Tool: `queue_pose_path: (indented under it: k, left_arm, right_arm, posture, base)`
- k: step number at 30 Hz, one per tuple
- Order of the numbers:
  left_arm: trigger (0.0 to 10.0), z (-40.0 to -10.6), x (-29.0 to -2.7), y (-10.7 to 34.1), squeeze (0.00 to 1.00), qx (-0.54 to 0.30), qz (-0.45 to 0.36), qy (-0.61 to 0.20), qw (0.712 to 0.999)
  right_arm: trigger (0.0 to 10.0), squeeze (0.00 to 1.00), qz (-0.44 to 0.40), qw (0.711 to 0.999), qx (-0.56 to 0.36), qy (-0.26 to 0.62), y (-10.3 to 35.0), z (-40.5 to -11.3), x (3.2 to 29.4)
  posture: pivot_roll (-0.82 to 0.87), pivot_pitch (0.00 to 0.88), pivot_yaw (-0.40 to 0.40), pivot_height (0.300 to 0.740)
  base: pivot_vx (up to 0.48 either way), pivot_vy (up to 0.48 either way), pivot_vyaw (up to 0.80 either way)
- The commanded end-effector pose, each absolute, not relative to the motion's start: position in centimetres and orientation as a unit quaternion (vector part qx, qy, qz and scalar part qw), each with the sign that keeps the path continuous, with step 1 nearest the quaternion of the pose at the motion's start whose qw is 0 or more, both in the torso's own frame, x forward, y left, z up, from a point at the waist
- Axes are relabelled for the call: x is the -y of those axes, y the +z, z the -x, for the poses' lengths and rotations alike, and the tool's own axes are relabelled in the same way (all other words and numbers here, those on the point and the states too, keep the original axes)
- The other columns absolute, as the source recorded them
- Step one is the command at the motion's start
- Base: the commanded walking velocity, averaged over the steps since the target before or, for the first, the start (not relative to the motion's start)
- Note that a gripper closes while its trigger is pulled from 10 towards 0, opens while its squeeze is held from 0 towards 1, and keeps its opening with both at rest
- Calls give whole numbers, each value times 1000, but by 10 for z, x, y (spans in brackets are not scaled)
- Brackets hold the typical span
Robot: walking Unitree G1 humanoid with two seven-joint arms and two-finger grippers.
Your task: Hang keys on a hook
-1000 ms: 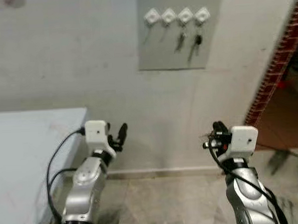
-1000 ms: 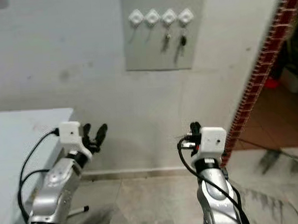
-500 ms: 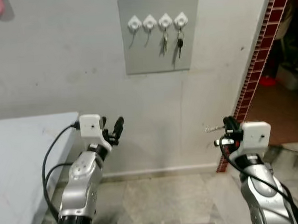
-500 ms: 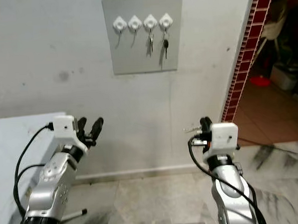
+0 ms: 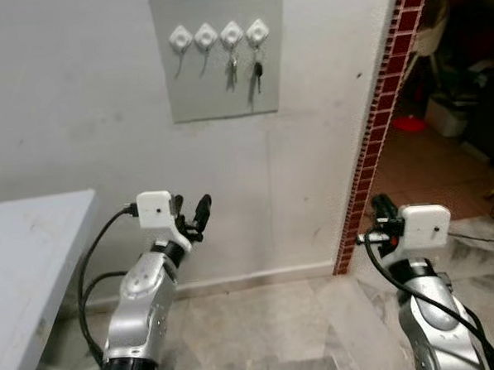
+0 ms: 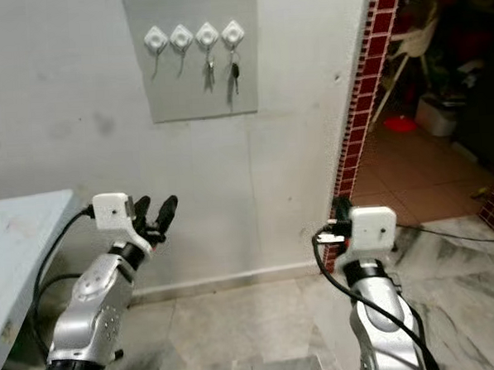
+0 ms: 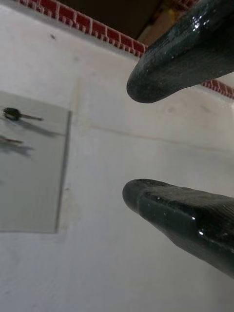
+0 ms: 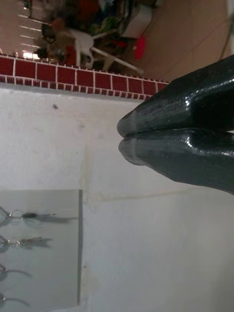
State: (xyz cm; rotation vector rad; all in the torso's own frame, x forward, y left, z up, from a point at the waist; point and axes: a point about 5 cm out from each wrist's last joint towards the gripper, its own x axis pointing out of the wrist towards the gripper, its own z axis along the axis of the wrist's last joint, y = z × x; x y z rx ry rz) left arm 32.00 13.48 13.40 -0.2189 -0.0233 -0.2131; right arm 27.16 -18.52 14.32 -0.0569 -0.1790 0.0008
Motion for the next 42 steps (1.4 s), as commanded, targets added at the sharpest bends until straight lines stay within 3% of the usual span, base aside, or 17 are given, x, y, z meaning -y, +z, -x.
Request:
queue_pose_path:
  k: [1,10,19,30,42]
  left_arm:
    - [10000,-321,-136,135,0,8,98,-98,990]
    - [10000,-319,-134,133,0,6,115,-120,986]
    - [10000,-321,-136,131,0,1,122,-108,987]
    - [10000,-321,-135,129,0,-9,97,-105,990]
    - [10000,-321,-137,137,0,11,77,-115,990]
  right_arm:
    - [10000,0,23,995,101,4,149,-273,184]
    - [10000,0,21,996,90,4,145,-270,185]
    - [10000,0,25,996,90,8,146,-269,185]
    - [10000,0,22,996,88,3,145,-268,185]
    - [10000,0,8,989,148,-9,166,-266,196]
  posture:
    - [-28,12,25,740]
    - [-34,4,13,740]
    - [-38,0,10,740]
    - [-38,0,10,740]
    - [-36,0,14,740]
  base:
    - [0,0,0]
    - [0,0,0]
    - [0,426,0]
    - [0,0,0]
    - [0,0,0]
